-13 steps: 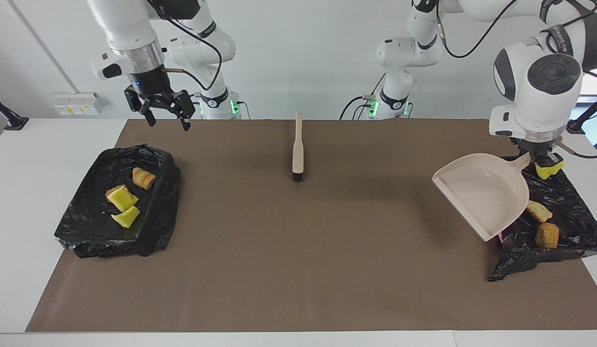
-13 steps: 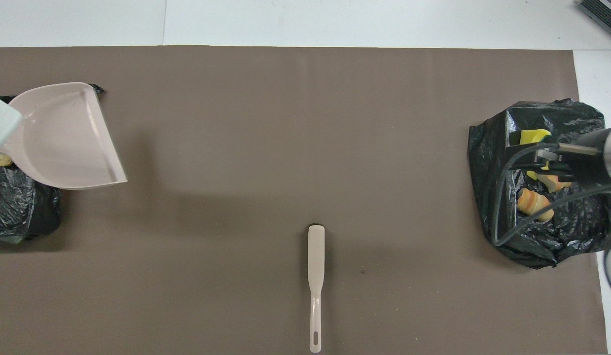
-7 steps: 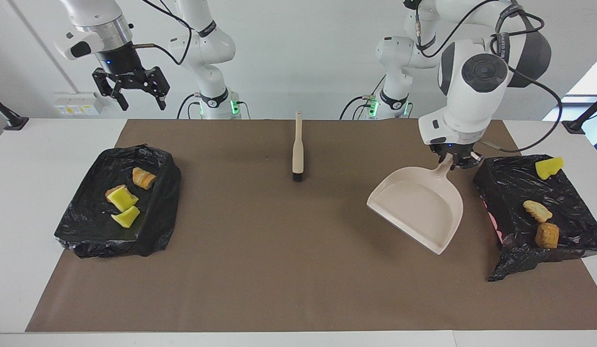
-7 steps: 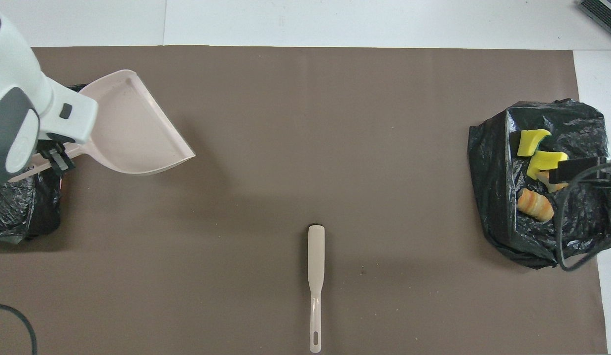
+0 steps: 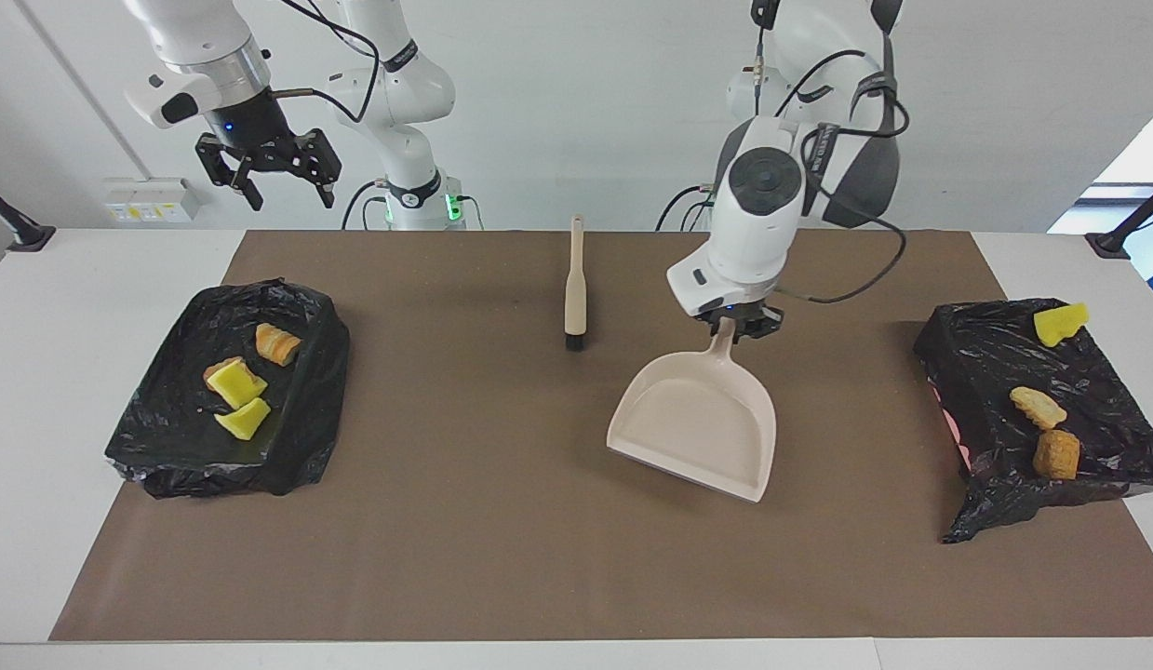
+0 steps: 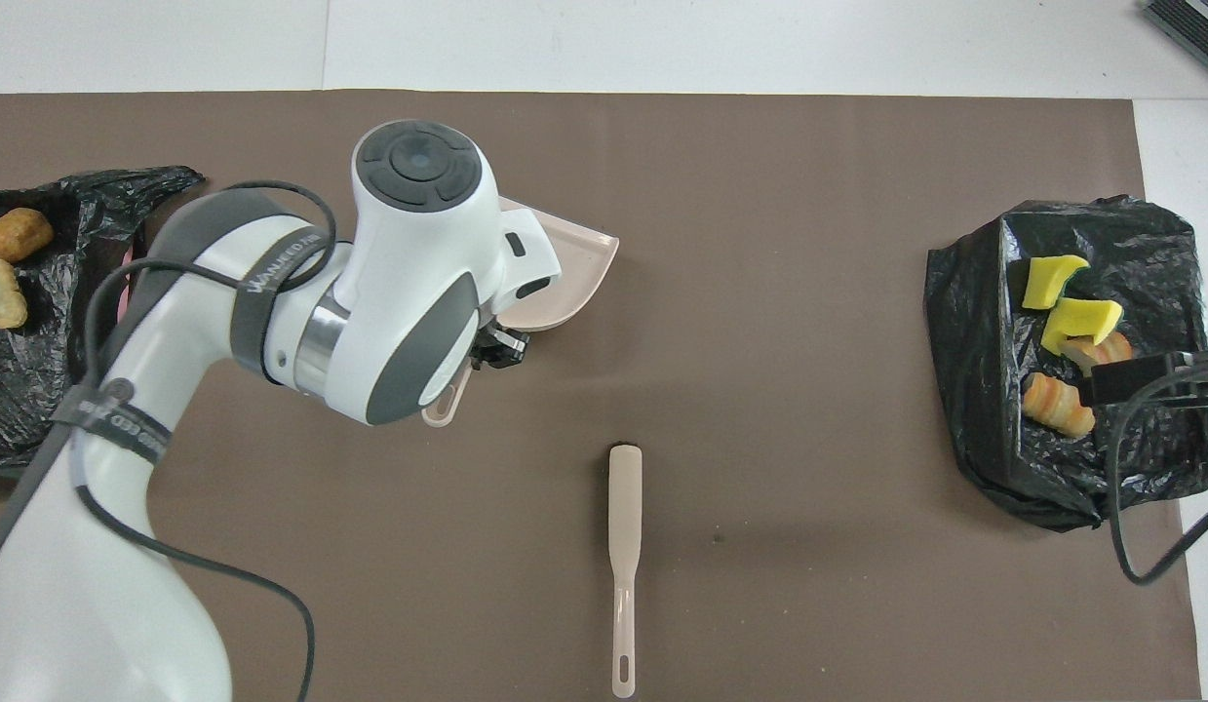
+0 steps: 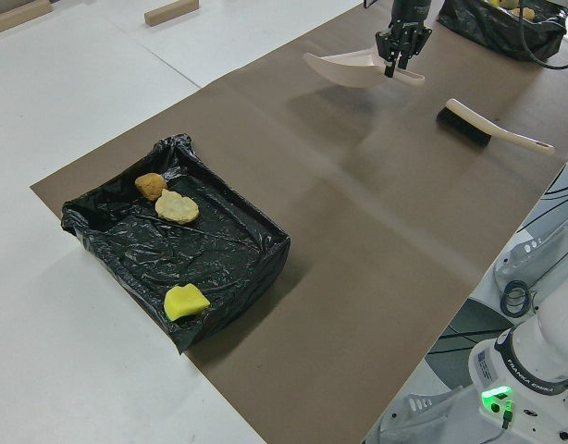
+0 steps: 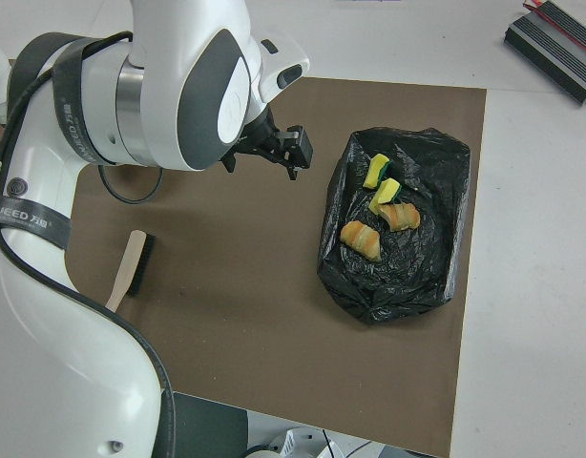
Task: Sweep and dump trash in bin
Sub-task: 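Bring the empty dustpan to the table center with the left gripper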
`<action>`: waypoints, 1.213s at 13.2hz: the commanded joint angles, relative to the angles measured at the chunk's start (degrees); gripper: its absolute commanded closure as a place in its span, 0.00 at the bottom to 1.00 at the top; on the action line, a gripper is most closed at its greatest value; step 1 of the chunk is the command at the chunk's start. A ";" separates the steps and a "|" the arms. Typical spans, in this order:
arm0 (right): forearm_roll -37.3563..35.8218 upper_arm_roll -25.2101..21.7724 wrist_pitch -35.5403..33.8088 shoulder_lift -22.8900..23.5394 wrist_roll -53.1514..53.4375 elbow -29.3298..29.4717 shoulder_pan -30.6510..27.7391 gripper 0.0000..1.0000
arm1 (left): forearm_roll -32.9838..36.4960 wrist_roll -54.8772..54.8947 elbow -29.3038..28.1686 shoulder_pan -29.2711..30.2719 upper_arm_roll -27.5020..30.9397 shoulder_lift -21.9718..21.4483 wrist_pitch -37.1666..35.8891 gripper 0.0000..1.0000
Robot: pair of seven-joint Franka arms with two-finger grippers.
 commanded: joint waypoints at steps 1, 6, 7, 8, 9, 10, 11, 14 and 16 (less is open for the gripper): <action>-0.39 0.27 -2.67 3.82 -1.26 4.93 -1.59 0.00 | -4.25 -9.53 2.43 -2.79 1.05 2.52 5.12 1.00; -0.31 0.36 -1.36 3.03 -2.04 4.14 -1.15 0.00 | -4.97 -16.94 13.83 -5.34 1.57 13.67 9.09 1.00; -1.01 0.27 -1.27 3.03 -2.14 4.14 -1.23 0.00 | -4.97 -17.55 14.81 -5.34 1.57 15.08 9.36 1.00; -1.10 0.18 -1.09 3.12 -2.23 4.14 -1.23 0.00 | -4.97 -17.65 15.08 -5.51 1.57 15.62 10.06 1.00; -1.02 0.18 -1.01 3.03 -2.14 4.05 -1.23 0.00 | -4.97 -17.56 15.52 -5.60 1.84 16.67 10.24 1.00; -0.93 0.18 -1.09 3.03 -2.14 3.96 -1.23 0.00 | -4.97 -17.56 15.96 -5.52 1.75 16.94 10.32 1.00; -0.93 0.18 -1.01 2.95 -1.97 3.96 -1.23 0.00 | -4.88 -17.56 15.96 -5.60 1.58 17.03 10.67 1.00; -0.66 0.27 -1.01 2.77 -1.70 3.61 -1.23 0.00 | -4.79 -17.30 15.61 -5.52 1.31 16.68 10.68 1.00; -0.66 0.18 -1.09 2.77 -1.70 3.52 -1.23 0.00 | -4.79 -16.95 13.60 -5.78 1.31 16.06 11.03 0.99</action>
